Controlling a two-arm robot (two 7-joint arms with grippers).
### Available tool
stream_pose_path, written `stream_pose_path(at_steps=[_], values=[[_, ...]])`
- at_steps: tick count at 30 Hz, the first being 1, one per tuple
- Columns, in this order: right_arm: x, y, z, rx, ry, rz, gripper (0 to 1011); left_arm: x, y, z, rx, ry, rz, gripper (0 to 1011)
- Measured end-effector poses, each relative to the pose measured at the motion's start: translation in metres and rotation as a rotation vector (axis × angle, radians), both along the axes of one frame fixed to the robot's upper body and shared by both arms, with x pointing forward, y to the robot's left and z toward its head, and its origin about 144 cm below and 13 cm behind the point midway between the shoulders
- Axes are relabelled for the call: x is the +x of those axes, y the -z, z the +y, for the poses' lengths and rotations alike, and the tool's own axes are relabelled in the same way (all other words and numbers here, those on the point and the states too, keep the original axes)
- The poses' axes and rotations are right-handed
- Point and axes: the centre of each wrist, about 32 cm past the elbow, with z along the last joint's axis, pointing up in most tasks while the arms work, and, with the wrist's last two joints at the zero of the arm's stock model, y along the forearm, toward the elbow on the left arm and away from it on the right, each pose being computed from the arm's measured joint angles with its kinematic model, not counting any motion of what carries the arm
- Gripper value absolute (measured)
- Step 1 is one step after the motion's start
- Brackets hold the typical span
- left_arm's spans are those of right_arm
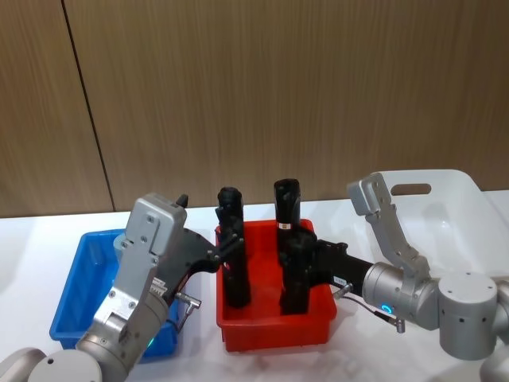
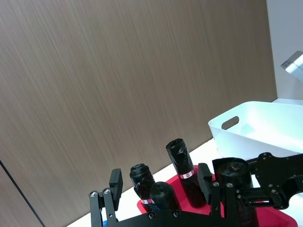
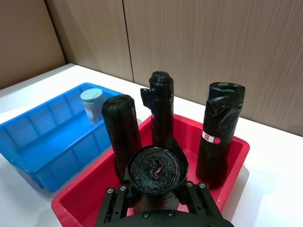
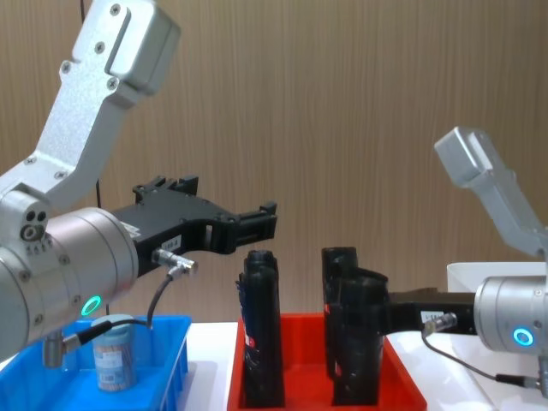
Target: Pick the cotton swabs from the blue box and place them into the white box.
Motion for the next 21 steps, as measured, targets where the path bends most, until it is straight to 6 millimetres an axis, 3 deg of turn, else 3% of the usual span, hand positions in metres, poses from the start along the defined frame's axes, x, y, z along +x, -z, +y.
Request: stream_pose_path(at_steps=[11, 21], values=[[-0.005, -0.013, -0.001, 0.029, 0.000, -0.025, 492, 0.000, 0.000, 0.000, 0.000, 0.000, 0.000, 1004], [-0.010, -0.037, -0.009, 0.050, 0.017, -0.110, 492, 0.000, 0.000, 0.000, 0.000, 0.000, 0.000, 1004]])
